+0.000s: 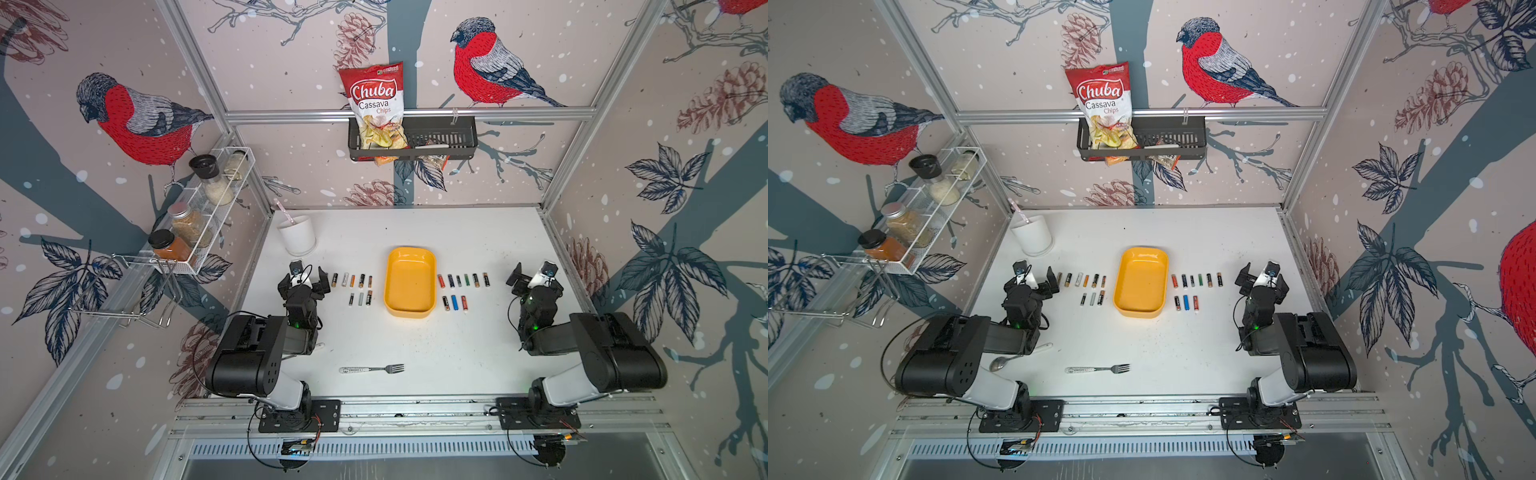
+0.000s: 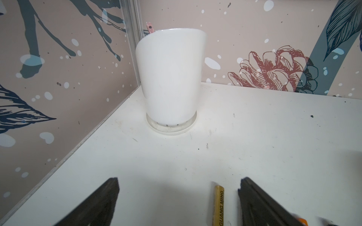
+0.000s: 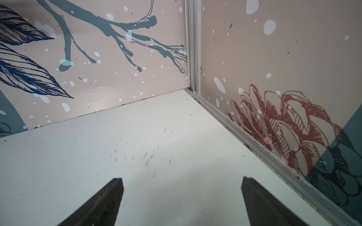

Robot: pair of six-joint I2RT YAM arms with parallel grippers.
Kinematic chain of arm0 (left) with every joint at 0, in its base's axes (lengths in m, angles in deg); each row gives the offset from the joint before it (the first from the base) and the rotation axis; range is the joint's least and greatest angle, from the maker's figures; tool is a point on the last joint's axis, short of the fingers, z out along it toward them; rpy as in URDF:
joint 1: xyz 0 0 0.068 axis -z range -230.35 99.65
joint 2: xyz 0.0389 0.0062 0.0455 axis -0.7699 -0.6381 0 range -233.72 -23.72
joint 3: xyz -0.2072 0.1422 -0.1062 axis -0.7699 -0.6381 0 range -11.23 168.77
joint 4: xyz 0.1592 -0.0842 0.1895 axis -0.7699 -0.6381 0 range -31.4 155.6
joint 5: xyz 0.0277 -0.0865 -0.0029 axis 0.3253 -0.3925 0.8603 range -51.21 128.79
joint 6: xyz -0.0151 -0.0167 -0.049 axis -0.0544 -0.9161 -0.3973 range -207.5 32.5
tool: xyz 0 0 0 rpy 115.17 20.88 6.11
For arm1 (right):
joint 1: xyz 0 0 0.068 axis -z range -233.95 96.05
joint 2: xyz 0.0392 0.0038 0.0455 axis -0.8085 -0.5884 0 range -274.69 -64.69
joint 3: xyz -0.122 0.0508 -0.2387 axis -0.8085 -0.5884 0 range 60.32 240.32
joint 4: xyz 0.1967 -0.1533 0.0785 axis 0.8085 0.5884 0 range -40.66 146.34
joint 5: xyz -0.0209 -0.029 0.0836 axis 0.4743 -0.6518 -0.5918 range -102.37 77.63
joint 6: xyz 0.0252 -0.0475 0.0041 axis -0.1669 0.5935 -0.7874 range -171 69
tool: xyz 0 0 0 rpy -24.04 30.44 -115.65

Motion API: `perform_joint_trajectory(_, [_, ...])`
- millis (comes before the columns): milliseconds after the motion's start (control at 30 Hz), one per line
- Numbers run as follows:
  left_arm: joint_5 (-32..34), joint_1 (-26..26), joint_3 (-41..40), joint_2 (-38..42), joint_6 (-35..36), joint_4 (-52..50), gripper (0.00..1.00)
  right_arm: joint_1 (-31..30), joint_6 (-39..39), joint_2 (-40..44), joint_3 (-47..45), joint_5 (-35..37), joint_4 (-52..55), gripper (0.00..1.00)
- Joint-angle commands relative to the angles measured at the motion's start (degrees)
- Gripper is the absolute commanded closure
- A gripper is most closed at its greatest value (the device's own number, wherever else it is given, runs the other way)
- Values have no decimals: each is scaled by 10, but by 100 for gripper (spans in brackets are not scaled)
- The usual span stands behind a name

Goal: Take the batteries out of the storage box
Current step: Reset both arms

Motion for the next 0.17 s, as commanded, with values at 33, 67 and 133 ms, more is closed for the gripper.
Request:
perform_joint_trajectory(33, [-7,-1,3,1,6,25,2,7,-7,-1,5,-26,1,0])
perform_joint_trajectory(67, [-7,-1,3,0,6,25,2,8,-9,4,3,-27,3,0])
perform_joint_trajectory(133, [-7,-1,3,1,6,25,1,5,-5,3,4,-22,1,0])
